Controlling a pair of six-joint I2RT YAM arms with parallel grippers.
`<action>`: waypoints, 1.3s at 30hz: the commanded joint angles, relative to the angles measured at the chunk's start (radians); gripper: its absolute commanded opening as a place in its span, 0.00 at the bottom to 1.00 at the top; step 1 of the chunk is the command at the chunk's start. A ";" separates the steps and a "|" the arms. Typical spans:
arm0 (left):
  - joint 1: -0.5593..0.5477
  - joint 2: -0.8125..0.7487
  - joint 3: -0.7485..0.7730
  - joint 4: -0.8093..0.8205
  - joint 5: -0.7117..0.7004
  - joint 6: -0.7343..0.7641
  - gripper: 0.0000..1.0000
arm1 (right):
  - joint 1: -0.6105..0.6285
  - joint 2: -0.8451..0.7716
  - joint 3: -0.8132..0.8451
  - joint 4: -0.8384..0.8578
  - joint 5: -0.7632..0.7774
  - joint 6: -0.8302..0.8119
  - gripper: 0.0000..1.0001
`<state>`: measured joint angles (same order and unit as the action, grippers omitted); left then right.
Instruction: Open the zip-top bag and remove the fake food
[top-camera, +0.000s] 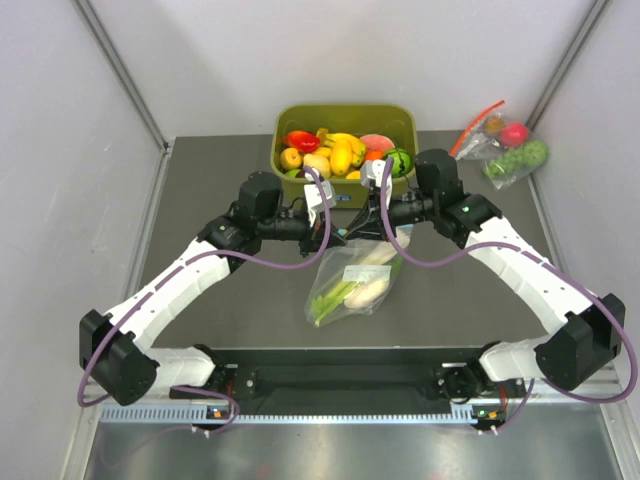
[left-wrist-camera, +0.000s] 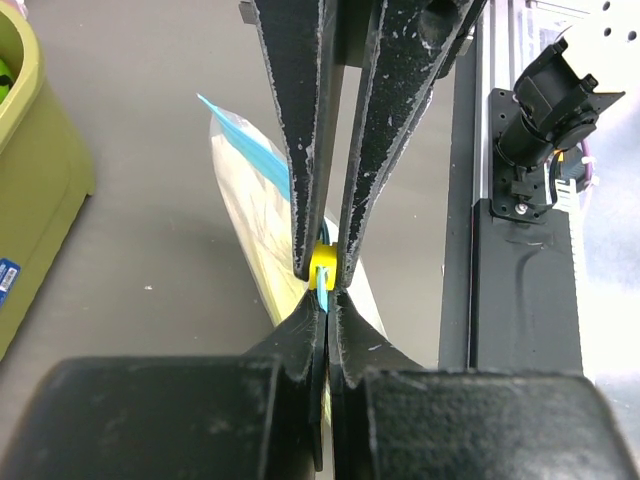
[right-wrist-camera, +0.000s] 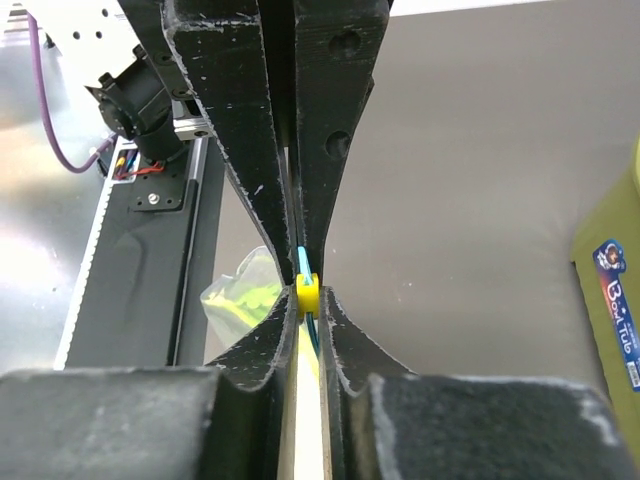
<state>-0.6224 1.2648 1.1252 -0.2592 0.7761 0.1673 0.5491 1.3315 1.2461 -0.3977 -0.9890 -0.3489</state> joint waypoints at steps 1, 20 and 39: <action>-0.005 -0.031 0.001 0.031 0.014 0.018 0.00 | 0.018 -0.017 0.044 0.060 -0.043 -0.004 0.03; -0.007 -0.035 0.007 -0.015 -0.156 0.051 0.00 | -0.023 -0.149 -0.082 0.178 0.125 0.100 0.00; -0.005 -0.044 -0.010 -0.003 -0.428 0.054 0.00 | -0.081 -0.253 -0.223 0.198 0.352 0.194 0.00</action>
<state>-0.6472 1.2495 1.1252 -0.2283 0.4675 0.2005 0.4984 1.1412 1.0187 -0.2501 -0.6781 -0.1761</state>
